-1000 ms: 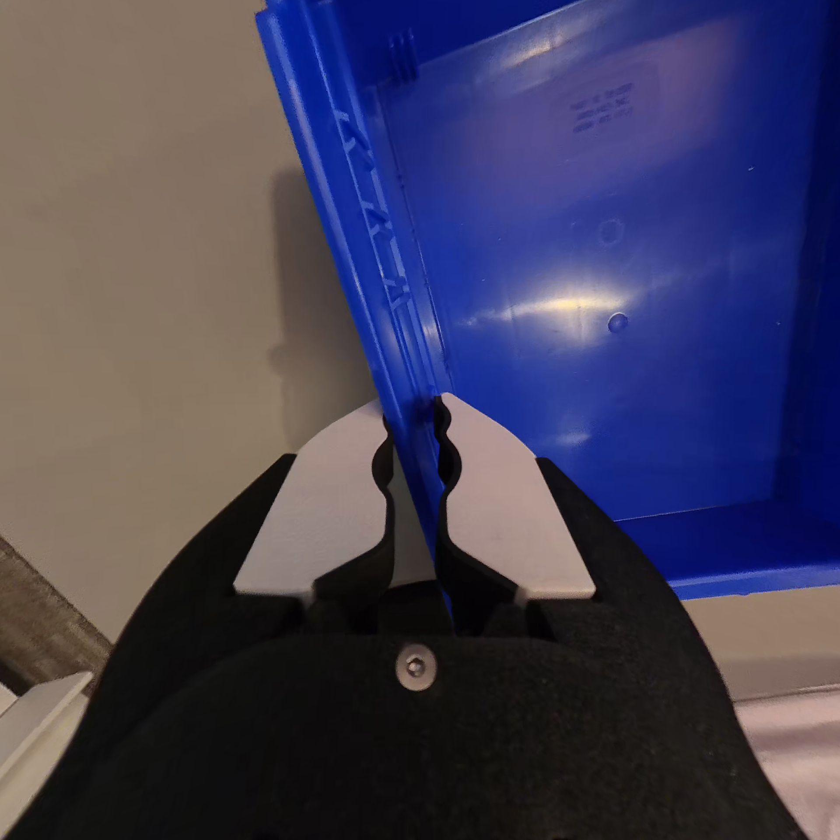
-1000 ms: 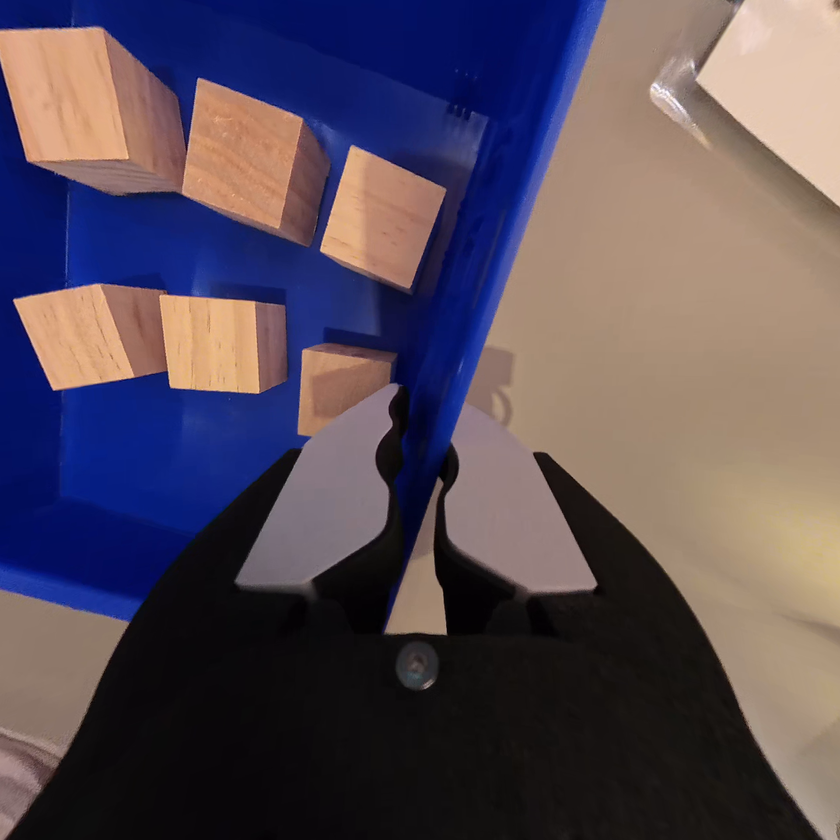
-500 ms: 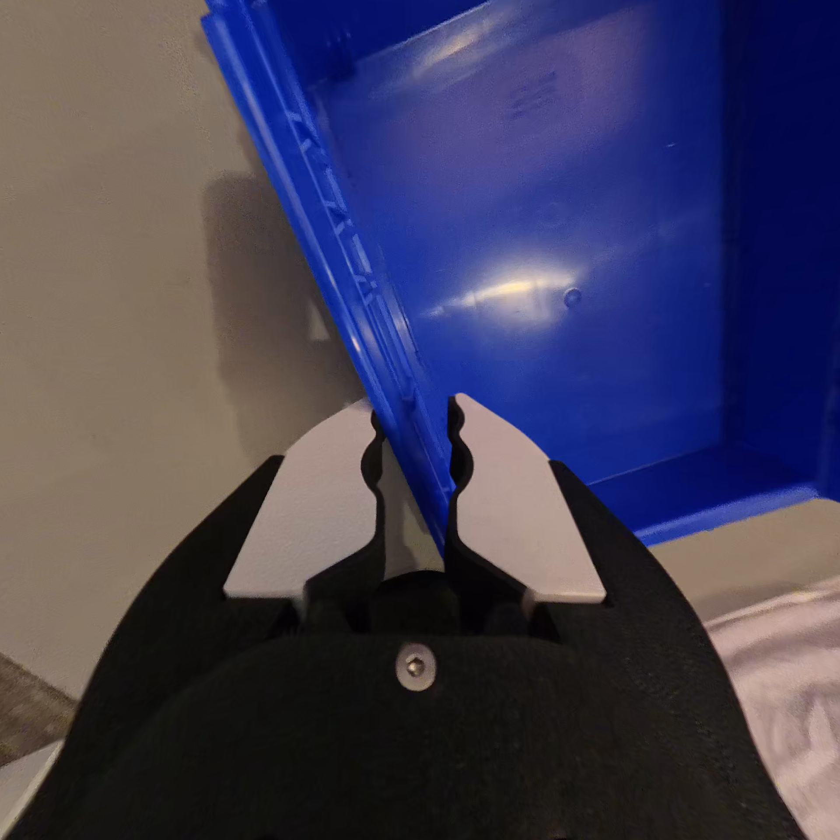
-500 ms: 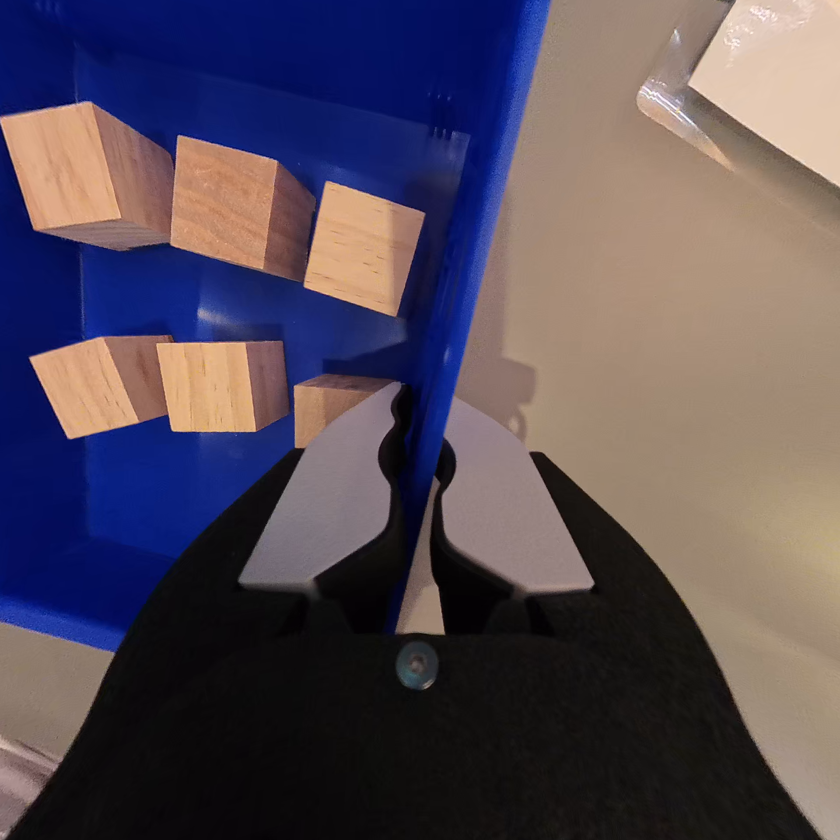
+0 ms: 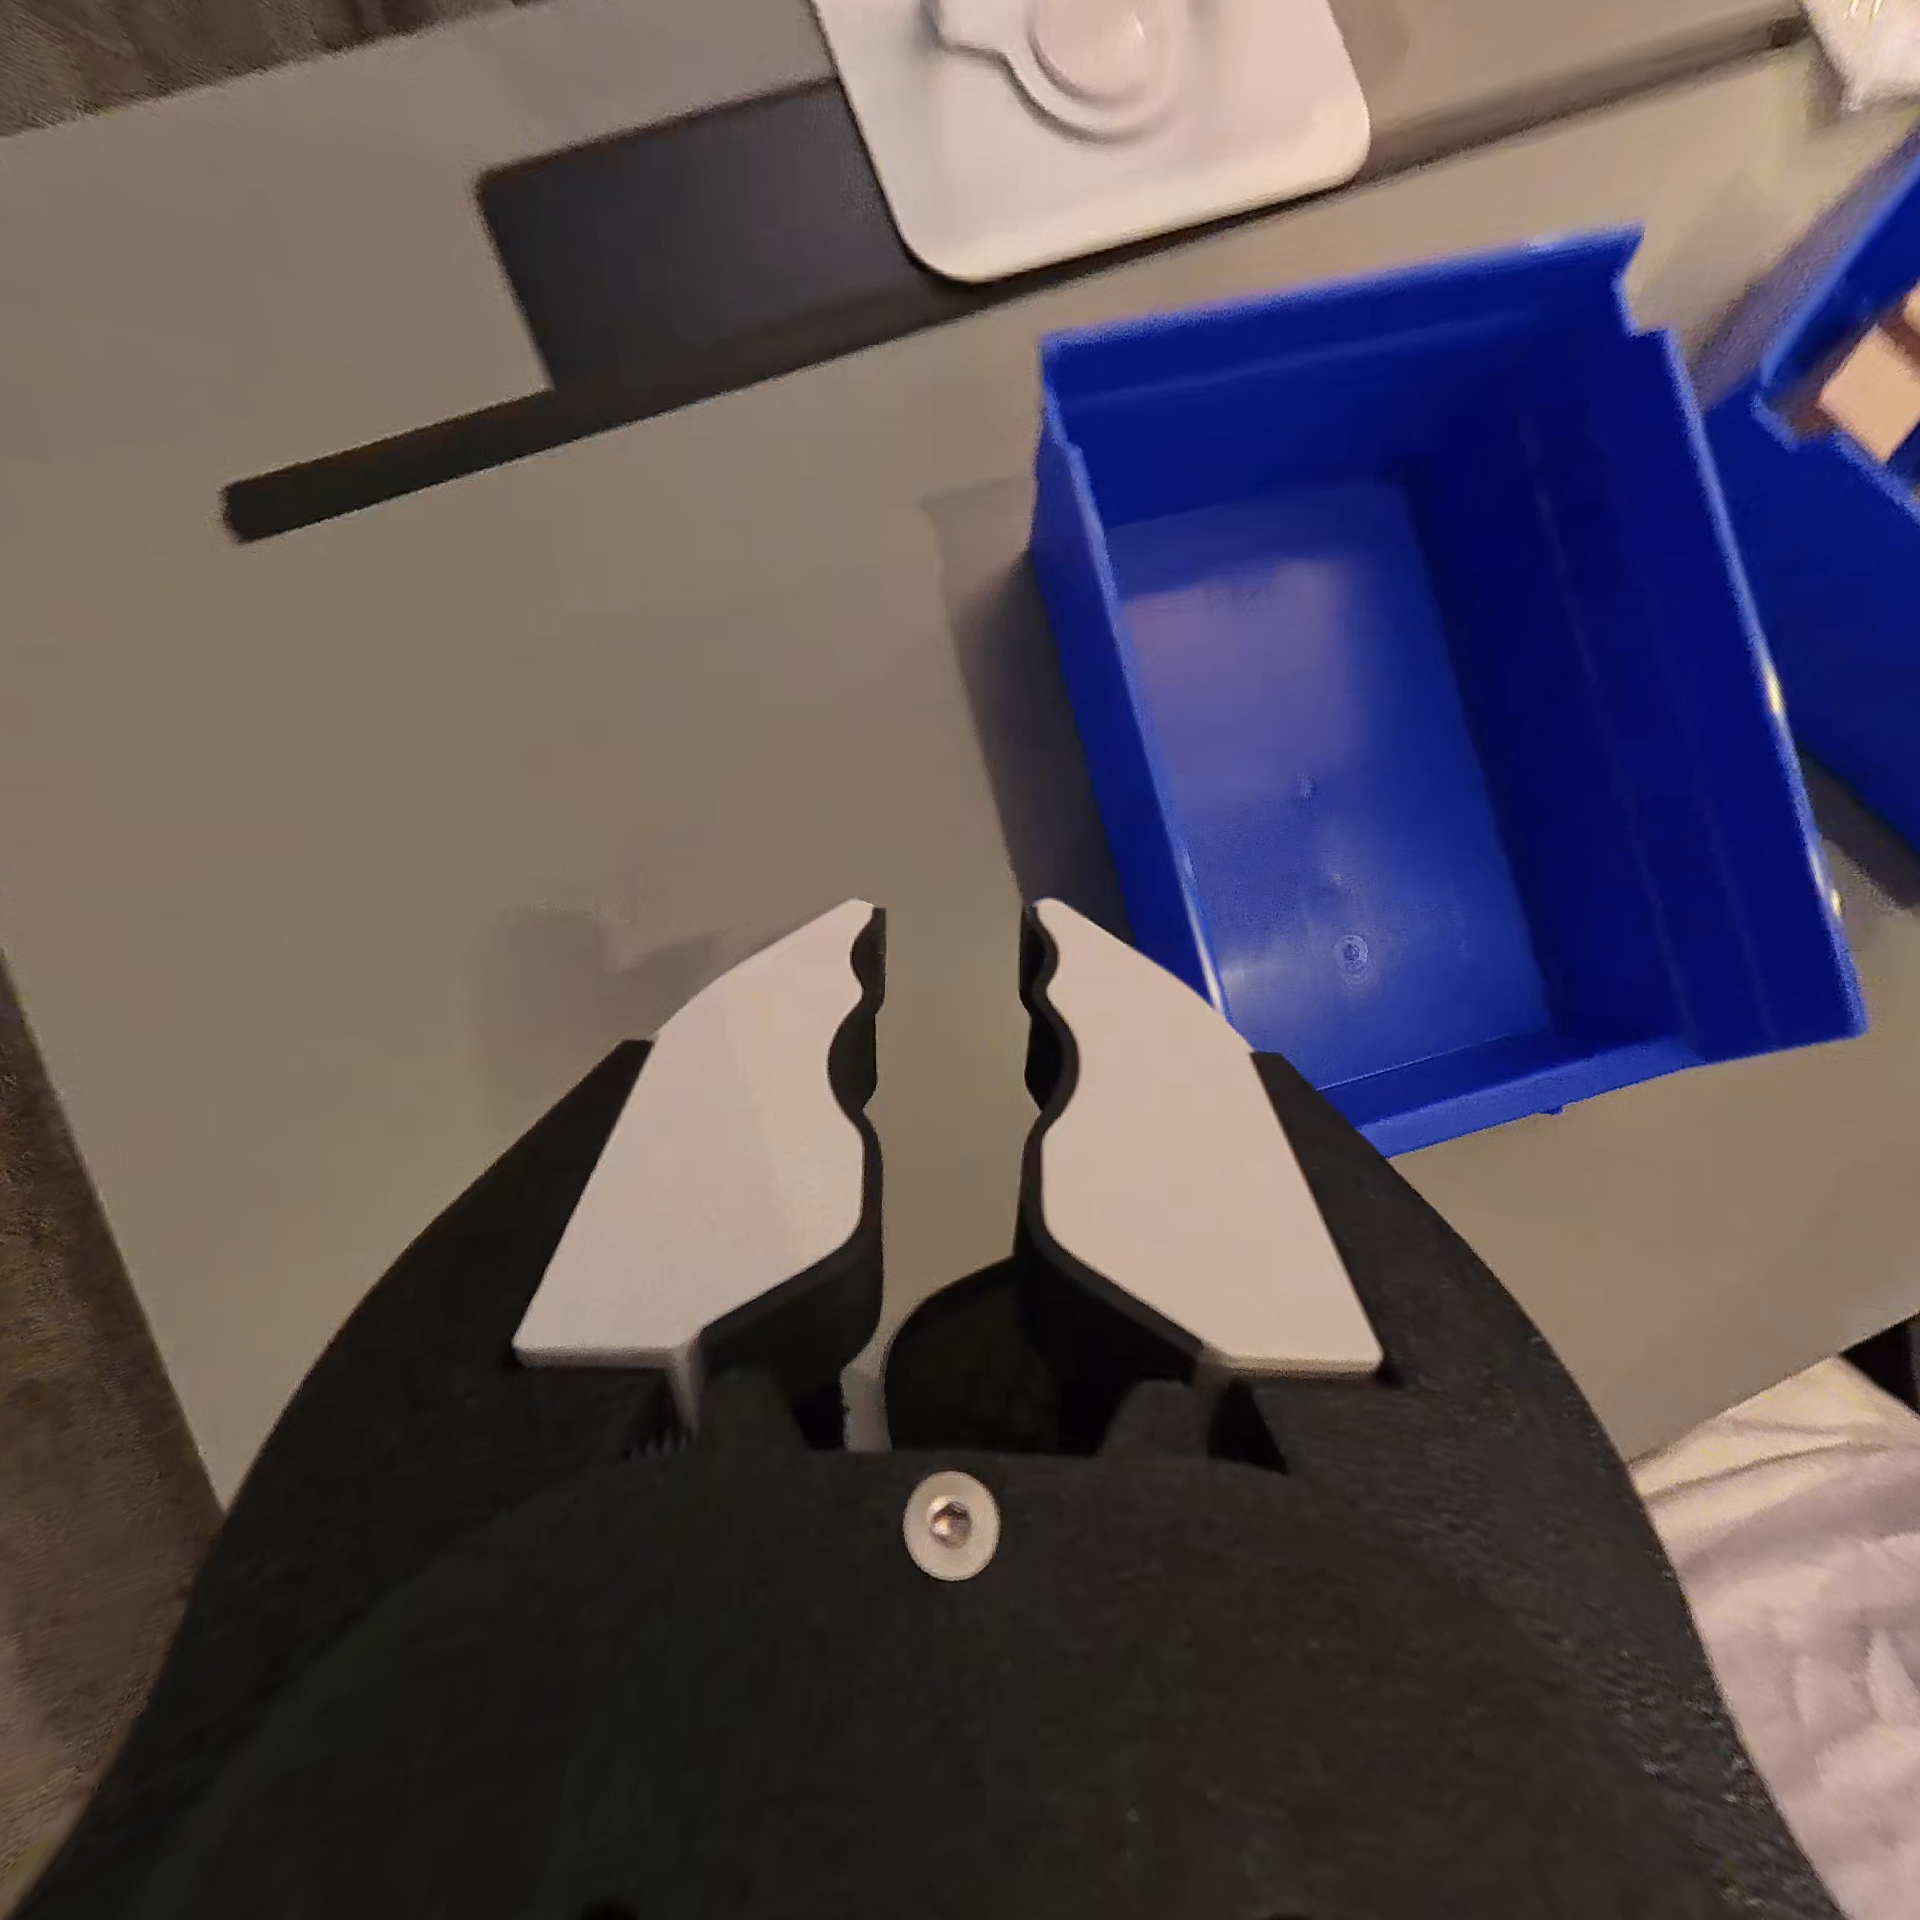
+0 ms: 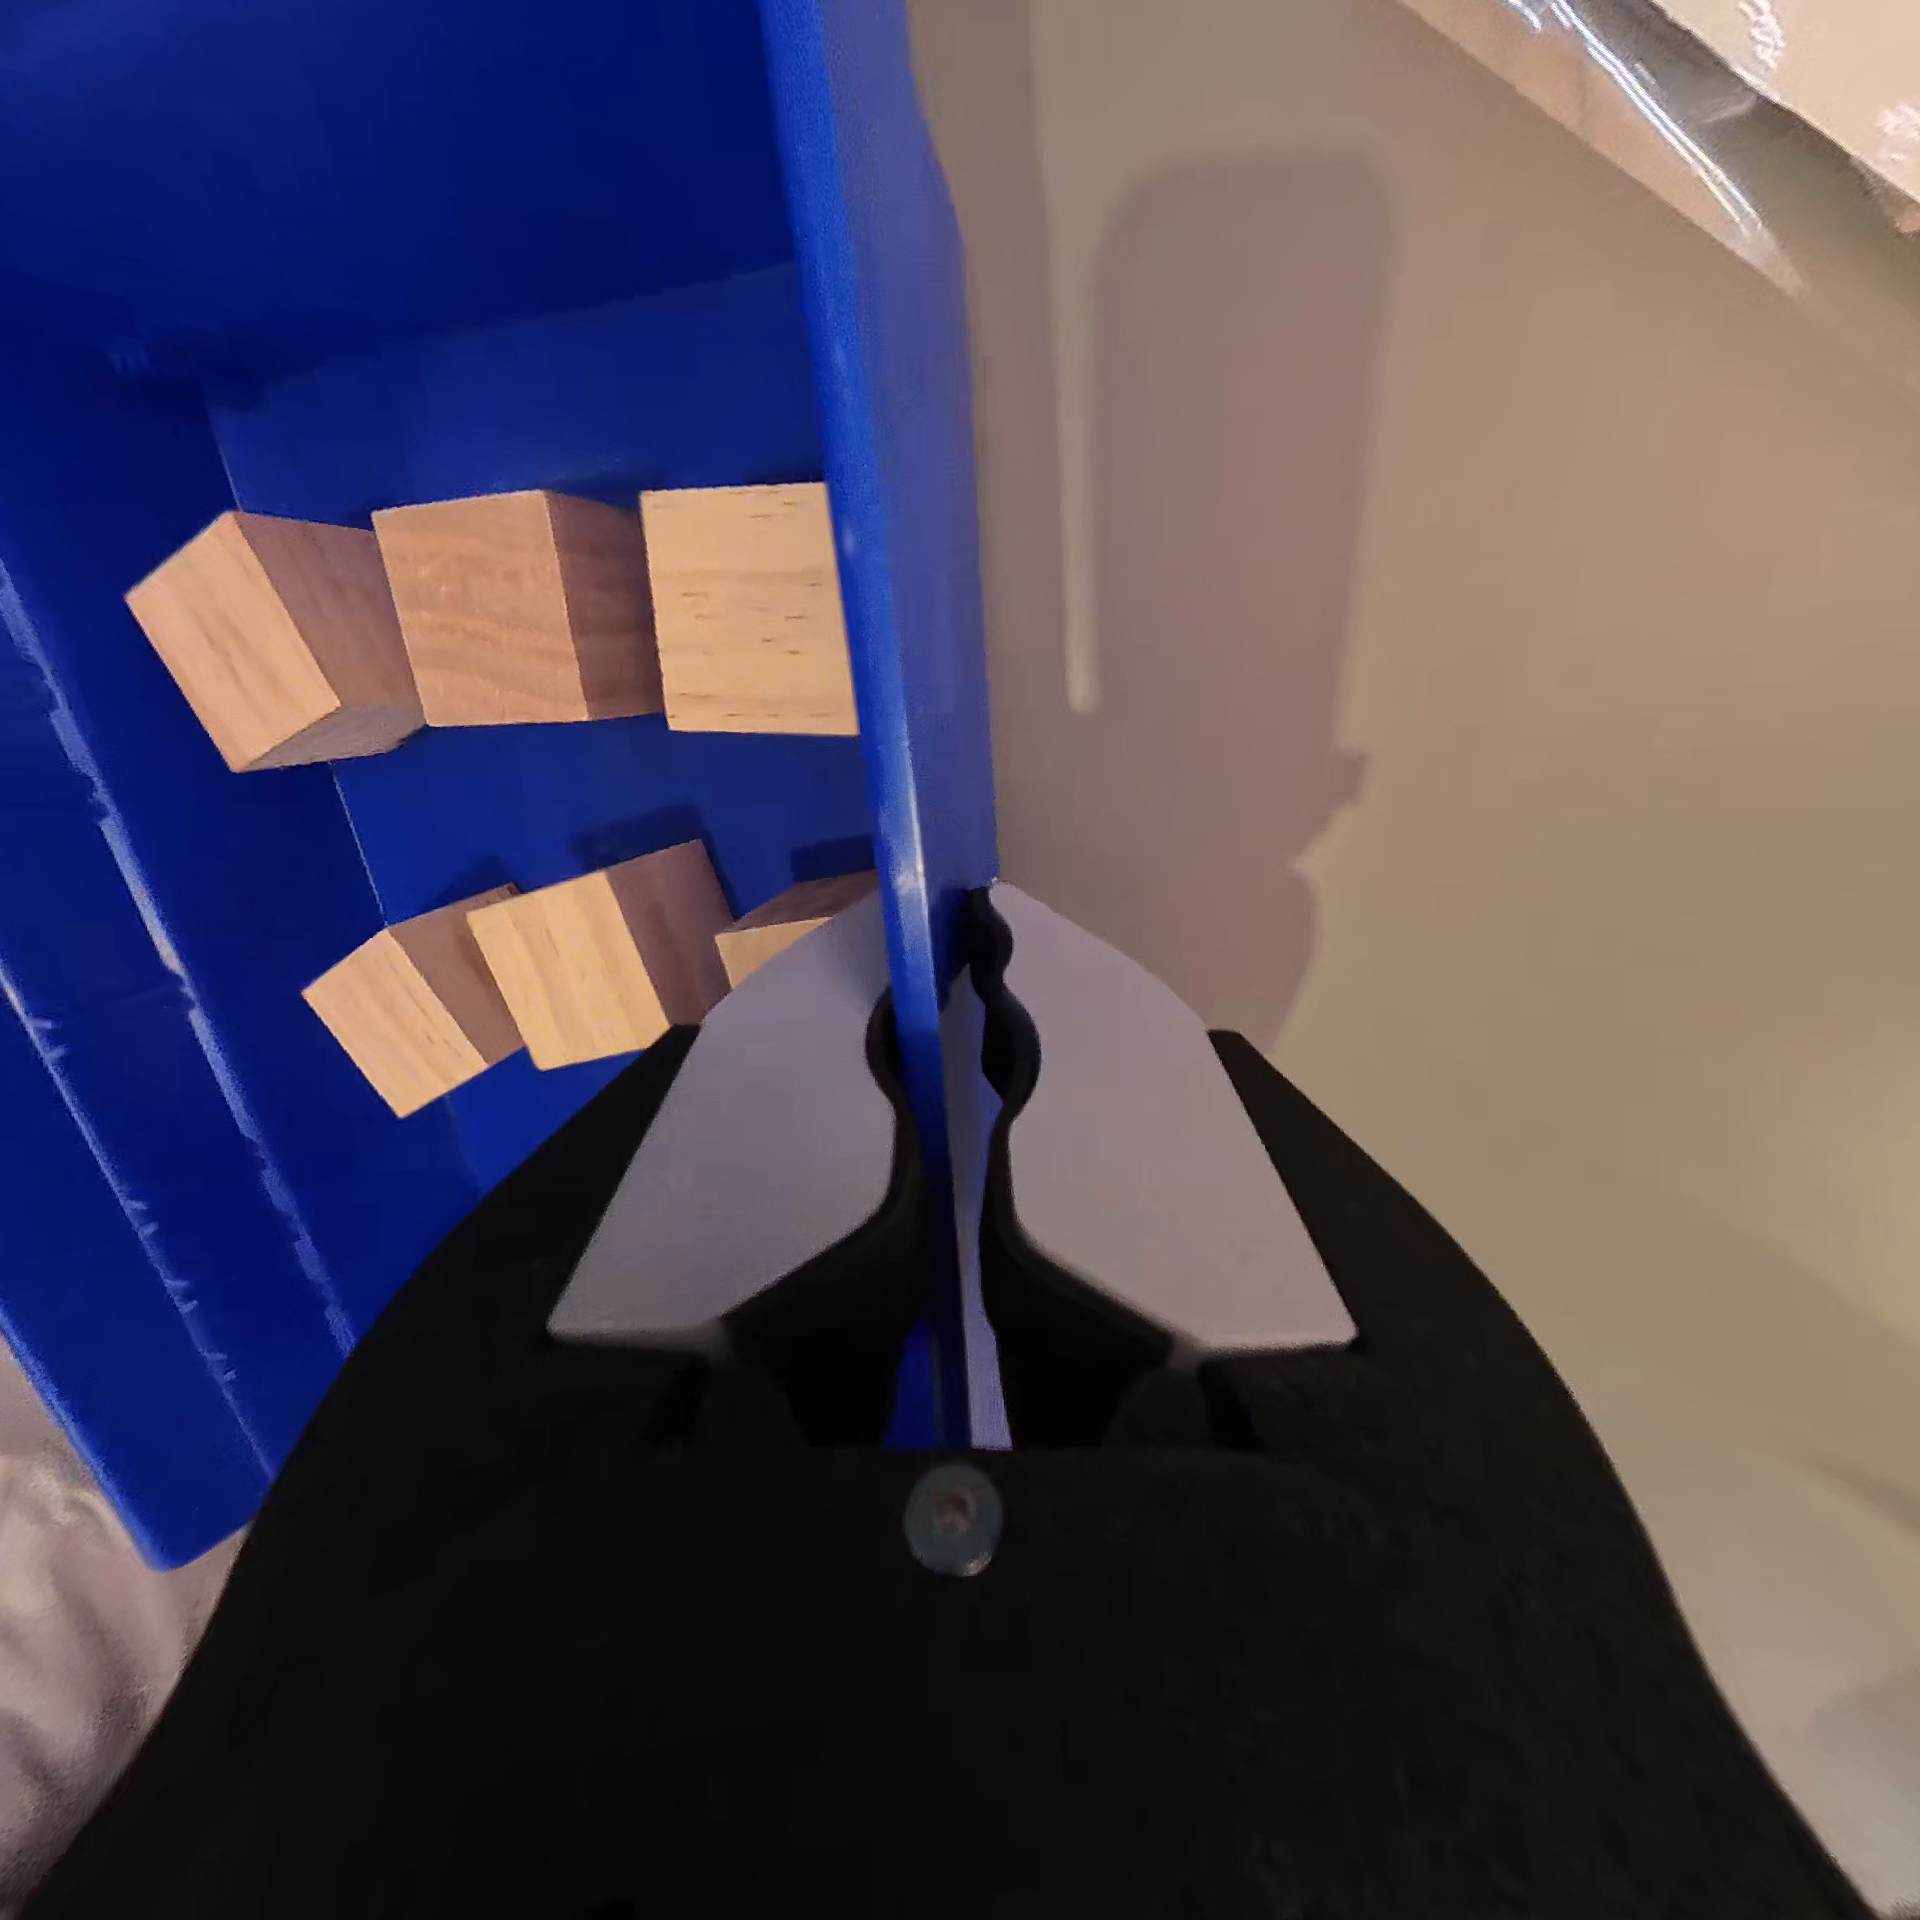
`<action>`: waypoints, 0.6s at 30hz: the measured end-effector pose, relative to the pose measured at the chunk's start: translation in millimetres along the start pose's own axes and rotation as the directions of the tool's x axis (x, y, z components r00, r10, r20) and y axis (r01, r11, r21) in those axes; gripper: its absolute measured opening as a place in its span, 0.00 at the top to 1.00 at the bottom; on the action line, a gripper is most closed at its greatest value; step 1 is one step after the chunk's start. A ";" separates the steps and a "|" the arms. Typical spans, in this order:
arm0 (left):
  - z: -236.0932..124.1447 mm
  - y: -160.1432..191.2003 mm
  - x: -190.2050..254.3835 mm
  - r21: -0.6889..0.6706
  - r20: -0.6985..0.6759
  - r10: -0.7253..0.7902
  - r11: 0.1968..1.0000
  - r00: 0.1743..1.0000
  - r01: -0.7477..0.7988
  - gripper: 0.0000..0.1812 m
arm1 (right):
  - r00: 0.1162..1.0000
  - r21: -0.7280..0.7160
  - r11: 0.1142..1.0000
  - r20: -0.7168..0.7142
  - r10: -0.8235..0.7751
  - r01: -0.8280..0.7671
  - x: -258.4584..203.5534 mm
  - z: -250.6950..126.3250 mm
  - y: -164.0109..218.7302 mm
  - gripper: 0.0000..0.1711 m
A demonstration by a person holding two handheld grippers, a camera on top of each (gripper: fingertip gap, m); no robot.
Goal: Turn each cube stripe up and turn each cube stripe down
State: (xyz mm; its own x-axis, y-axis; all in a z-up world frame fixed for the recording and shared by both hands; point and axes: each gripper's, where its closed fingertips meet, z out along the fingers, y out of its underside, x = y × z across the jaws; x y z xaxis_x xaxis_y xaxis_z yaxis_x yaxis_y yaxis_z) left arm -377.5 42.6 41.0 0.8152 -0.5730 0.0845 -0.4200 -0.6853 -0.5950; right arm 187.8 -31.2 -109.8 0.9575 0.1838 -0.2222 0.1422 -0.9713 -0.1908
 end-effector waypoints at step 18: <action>-76.0 32.8 -55.8 0.214 -0.066 -0.206 0.953 0.976 0.216 0.90 | 0.995 -0.032 0.999 -0.087 -0.046 0.043 -108.5 -158.2 -47.6 0.97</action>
State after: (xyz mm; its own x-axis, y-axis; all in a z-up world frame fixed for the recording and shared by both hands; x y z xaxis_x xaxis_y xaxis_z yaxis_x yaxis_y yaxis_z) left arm -467.1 17.9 77.5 0.8562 -0.4477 0.2580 -0.1386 -0.6801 -0.7199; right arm 116.9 -28.8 74.6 0.9682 0.2143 -0.1291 0.1914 -0.9668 -0.1694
